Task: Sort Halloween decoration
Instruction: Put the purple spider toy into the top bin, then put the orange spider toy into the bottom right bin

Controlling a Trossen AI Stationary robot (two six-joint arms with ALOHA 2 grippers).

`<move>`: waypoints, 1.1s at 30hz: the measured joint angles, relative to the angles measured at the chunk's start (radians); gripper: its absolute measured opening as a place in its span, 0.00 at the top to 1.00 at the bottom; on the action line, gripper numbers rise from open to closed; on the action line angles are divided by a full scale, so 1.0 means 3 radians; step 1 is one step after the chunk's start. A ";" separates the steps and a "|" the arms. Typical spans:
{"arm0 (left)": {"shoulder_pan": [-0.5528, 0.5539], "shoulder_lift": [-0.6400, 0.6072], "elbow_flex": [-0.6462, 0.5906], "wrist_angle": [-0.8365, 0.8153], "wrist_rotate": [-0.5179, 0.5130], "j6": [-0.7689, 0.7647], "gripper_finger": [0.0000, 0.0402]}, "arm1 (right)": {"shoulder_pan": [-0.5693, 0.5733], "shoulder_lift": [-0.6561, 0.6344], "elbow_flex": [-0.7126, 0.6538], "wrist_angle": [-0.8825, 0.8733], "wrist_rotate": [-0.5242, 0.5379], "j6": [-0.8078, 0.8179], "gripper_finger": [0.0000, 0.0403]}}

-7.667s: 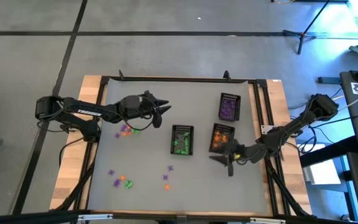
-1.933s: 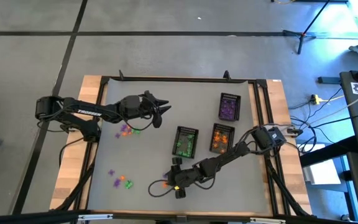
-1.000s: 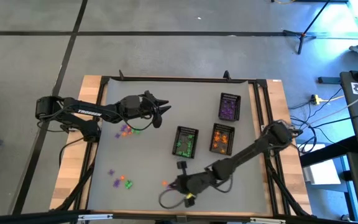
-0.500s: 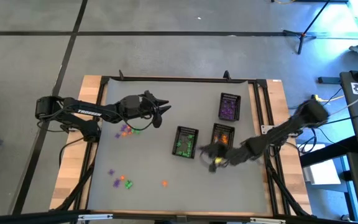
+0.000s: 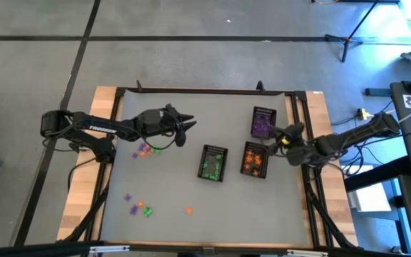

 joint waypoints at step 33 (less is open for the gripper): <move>-0.0001 0.0001 -0.0001 -0.0004 0.0000 0.0000 0.66 | 0.0364 0.1995 0.0653 0.3738 -0.2739 -0.1809 0.59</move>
